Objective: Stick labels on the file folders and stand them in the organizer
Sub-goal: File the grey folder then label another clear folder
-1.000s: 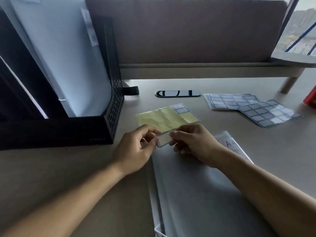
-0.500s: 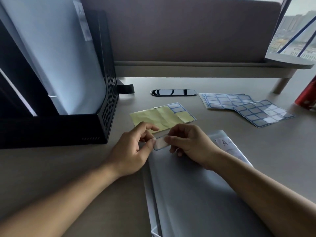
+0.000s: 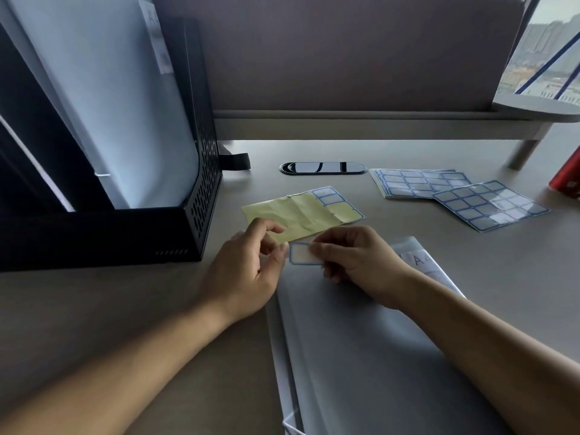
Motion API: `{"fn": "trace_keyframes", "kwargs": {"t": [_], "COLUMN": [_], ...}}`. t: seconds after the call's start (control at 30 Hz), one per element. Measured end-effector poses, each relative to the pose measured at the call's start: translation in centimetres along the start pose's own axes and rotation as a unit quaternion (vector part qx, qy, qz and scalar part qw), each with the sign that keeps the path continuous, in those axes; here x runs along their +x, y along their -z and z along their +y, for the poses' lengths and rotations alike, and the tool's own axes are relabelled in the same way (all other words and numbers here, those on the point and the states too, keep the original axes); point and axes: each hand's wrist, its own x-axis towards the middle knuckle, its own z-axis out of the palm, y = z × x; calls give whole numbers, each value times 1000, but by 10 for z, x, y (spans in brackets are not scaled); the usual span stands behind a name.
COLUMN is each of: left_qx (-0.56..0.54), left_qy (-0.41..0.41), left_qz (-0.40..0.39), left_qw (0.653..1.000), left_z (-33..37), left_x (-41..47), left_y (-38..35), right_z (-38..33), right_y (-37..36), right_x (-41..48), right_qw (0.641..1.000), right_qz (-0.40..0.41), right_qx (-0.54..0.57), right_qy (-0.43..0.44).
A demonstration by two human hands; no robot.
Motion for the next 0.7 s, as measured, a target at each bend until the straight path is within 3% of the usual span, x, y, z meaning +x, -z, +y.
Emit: {"fn": "trace_keyframes", "kwargs": {"t": [0.17, 0.23, 0.43, 0.6, 0.7], "left_qx": [91, 89, -78, -281, -346], "left_qy": [70, 76, 93, 147, 170], "left_qz": [-38, -60, -79, -144, -154], "left_qw": [993, 991, 989, 937, 910], "left_z": [-5, -5, 4, 7, 7], "left_x": [5, 5, 8, 11, 14], "left_y": [5, 7, 14, 20, 22], "right_z": [-4, -4, -4, -7, -15], "right_y": [6, 7, 8, 8, 8], "right_x": [3, 3, 4, 3, 1], "right_qw": [978, 971, 972, 968, 971], "right_qz": [16, 11, -5, 5, 25], "right_qx": [194, 225, 226, 241, 230], "right_qy": [-70, -75, -73, -68, -54]}}
